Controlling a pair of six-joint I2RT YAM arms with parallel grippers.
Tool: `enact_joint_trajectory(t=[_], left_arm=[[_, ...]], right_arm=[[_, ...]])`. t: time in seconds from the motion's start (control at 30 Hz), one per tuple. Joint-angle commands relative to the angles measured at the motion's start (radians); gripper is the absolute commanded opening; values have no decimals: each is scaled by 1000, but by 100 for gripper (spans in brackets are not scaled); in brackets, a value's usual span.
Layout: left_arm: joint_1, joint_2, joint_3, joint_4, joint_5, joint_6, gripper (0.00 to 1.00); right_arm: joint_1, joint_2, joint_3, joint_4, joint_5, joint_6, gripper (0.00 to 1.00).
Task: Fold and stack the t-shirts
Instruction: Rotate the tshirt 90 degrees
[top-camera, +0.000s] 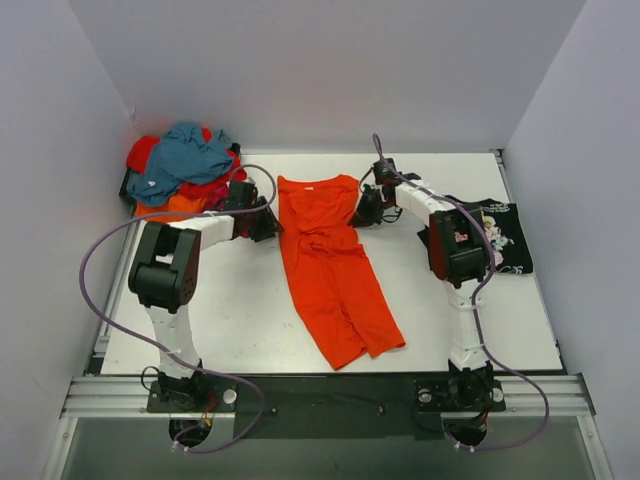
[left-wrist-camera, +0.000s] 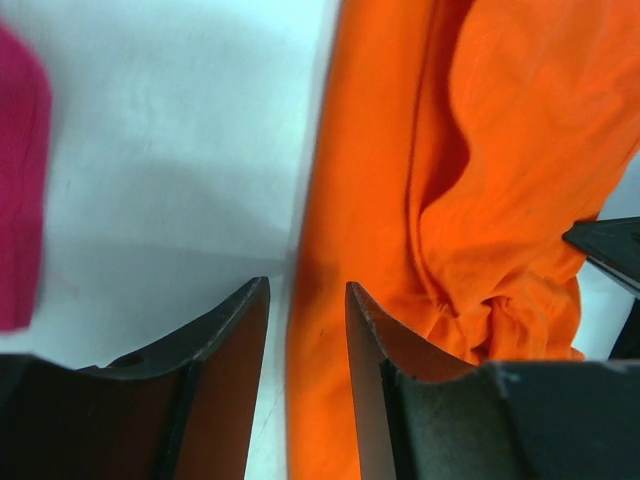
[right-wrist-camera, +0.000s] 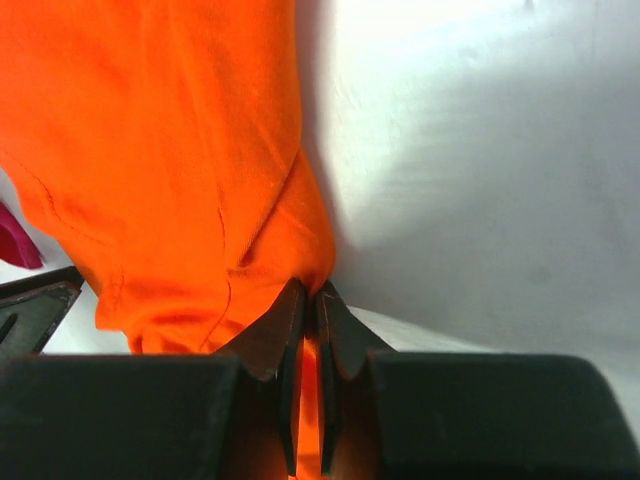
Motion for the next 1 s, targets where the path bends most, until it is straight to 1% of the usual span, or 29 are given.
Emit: enact_joint_trajectory(t=[0.0,0.17,0.27,0.37,0.5,0.53,0.57,0.6,0.67,0.7,0.73,0.77,0.8,0.83,0.87,0.9,0.93,0.97], left_arm=[[11,123,100,29,29,-24,46],[11,225,221,20,59,-48,40],[13,293,292,-3,59,-49,39],[13,354,415,-53,62,-35,38],[11,434,574,-121,83,-24,36],[11,434,588,-127,80,-19,37],[13,427,585,-129,76,-7,39],[13,402,565,-127,65,-1,43],[10,336,507,-118,54,27,46],[8,286,482,-114,54,30,47],[6,260,414,-98,57,30,47],[-1,197,366,-86,59,25,47],[-6,165,279,-49,57,11,47],[-19,93,219,-32,56,7,47],[-41,62,128,0,51,-7,47],[-55,-5,73,12,46,-12,47],[-79,-46,-14,29,42,-21,47],[-96,-101,-85,31,28,-25,47]], right_arm=[[-25,49,96,-76,5,13,0],[-68,72,141,-89,4,19,0],[-103,94,176,-96,-1,19,0],[-128,124,204,-98,-5,28,0],[-143,170,292,-107,-12,39,0],[-143,178,306,-113,-18,38,19],[-145,175,316,-122,-22,24,29],[-145,165,305,-126,-18,9,39],[-142,73,241,-126,31,-16,46],[-142,45,178,-124,40,-25,48],[-137,-20,144,-123,63,-36,48],[-134,-55,56,-109,76,-39,48],[-126,-132,-56,-77,91,-42,49],[-120,-173,-109,-61,97,-41,48],[-108,-255,-220,-44,128,-41,48],[-100,-300,-270,-40,148,-39,48],[-91,-369,-378,-25,166,-39,48],[-82,-410,-437,-21,177,-41,48]])
